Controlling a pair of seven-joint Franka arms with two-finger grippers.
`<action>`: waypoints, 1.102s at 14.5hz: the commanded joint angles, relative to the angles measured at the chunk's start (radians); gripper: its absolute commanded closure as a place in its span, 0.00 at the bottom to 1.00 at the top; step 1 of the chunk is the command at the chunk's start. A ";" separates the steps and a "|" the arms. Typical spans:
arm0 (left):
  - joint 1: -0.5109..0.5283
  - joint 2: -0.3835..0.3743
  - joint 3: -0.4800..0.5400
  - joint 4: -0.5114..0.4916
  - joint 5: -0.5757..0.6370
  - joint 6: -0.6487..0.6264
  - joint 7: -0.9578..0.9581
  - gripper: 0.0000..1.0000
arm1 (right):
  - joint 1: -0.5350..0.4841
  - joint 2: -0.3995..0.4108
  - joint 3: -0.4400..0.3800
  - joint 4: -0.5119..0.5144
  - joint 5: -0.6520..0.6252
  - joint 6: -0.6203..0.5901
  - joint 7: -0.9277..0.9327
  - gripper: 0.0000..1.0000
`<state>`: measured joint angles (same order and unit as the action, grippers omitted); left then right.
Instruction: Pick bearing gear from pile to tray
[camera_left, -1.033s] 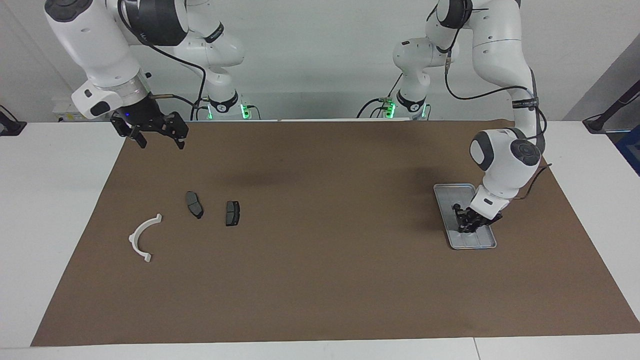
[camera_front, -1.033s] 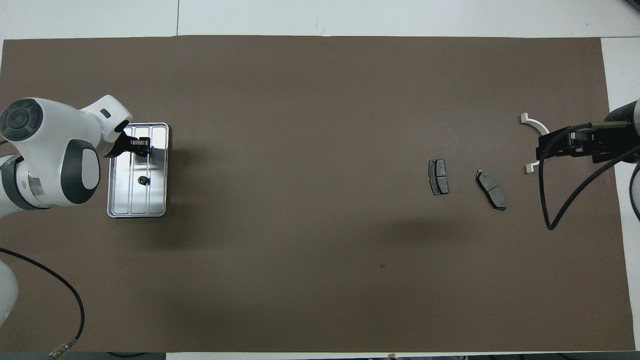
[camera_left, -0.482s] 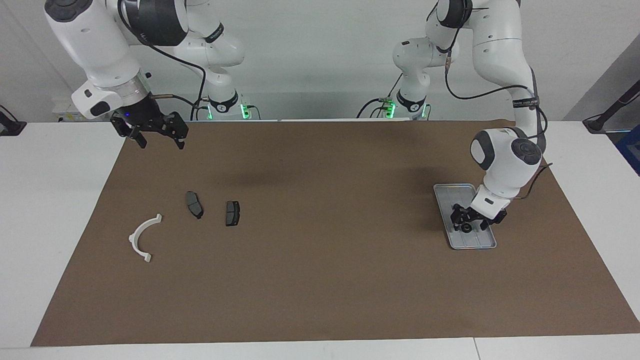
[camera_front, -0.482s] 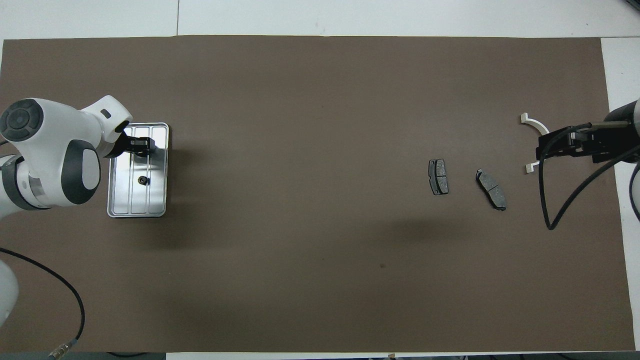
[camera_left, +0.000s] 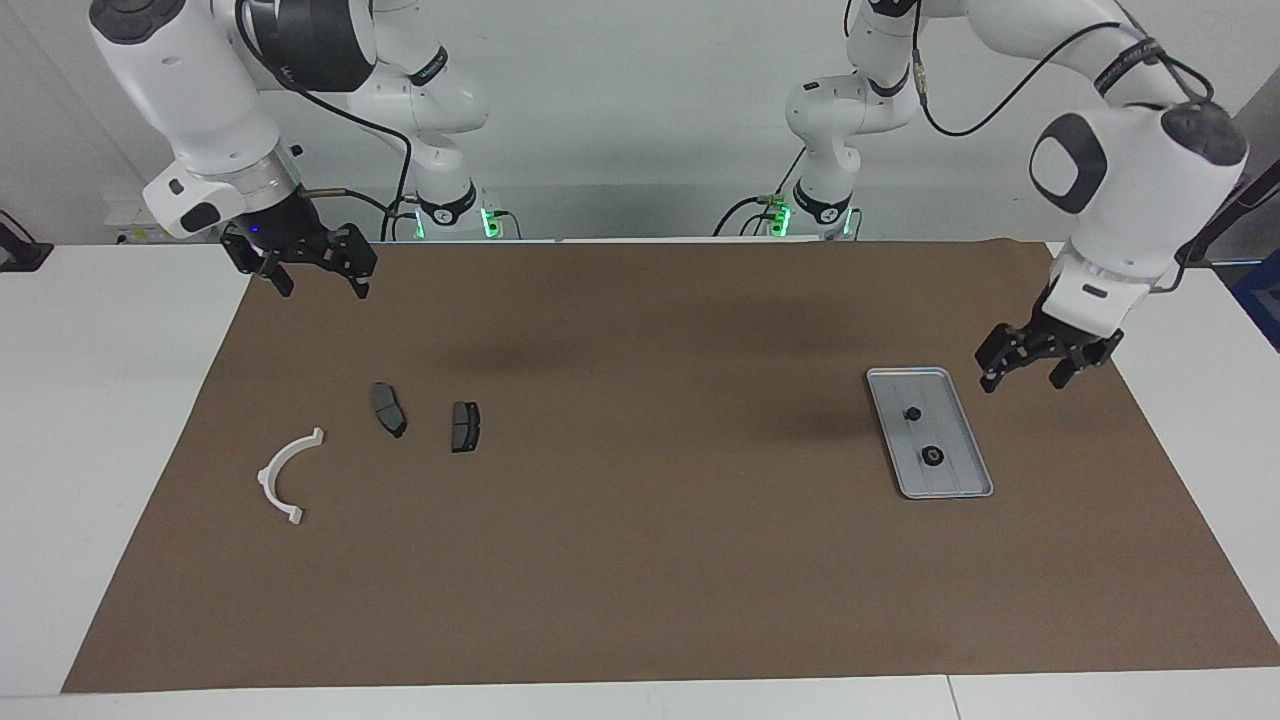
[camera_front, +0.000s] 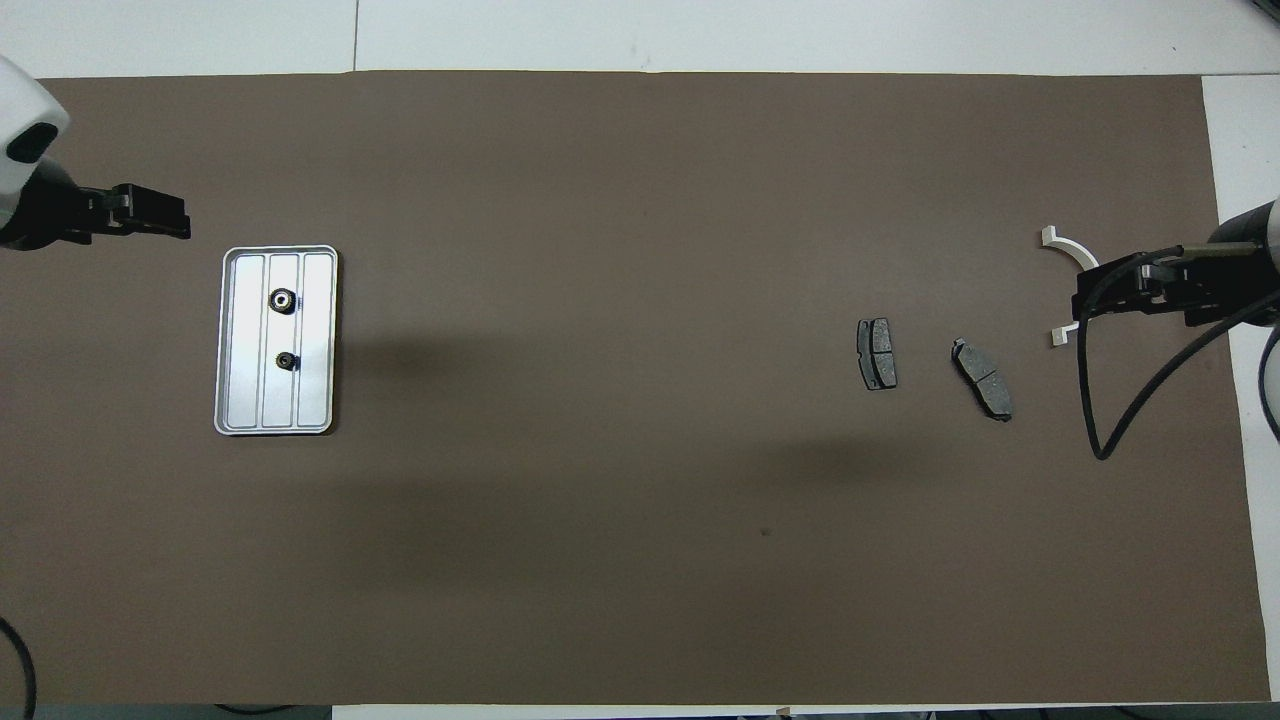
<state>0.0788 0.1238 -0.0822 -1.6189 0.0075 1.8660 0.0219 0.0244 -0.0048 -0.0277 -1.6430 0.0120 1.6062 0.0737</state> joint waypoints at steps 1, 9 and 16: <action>-0.016 -0.143 0.007 -0.108 -0.006 -0.065 -0.022 0.00 | -0.009 -0.011 0.005 -0.003 0.005 -0.005 -0.020 0.00; -0.175 -0.251 -0.005 -0.174 -0.017 -0.120 -0.114 0.00 | -0.011 -0.011 0.005 -0.003 0.005 -0.003 -0.021 0.00; -0.148 -0.245 0.007 -0.156 -0.011 -0.183 -0.106 0.00 | -0.011 -0.011 0.005 -0.003 0.005 -0.005 -0.021 0.00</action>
<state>-0.0895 -0.0979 -0.0789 -1.7648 0.0060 1.7299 -0.0975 0.0242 -0.0048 -0.0277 -1.6430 0.0120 1.6062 0.0736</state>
